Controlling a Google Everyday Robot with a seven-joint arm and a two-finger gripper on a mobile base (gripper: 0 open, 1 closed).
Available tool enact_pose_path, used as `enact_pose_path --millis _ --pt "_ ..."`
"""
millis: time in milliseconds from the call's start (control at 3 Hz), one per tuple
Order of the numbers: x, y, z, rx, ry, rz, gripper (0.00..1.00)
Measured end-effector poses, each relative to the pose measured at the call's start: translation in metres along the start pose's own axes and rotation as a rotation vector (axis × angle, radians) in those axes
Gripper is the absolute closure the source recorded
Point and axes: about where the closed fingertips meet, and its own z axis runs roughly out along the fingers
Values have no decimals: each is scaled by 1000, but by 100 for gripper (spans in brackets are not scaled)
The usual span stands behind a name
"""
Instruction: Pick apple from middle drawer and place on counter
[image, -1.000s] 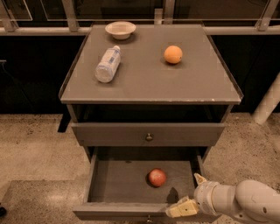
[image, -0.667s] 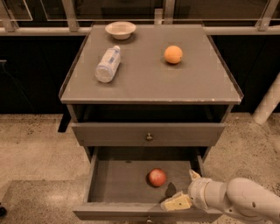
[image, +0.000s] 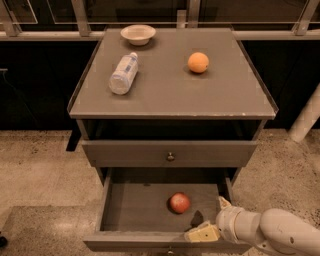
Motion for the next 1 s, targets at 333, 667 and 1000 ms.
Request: enact_pose_path --millis 333,667,1000 --pt "3 -9 23 24 -30 -28 0" --pt "11 -23 54 24 -53 -35 0" --pt "11 -35 86 23 -84 -25 0"
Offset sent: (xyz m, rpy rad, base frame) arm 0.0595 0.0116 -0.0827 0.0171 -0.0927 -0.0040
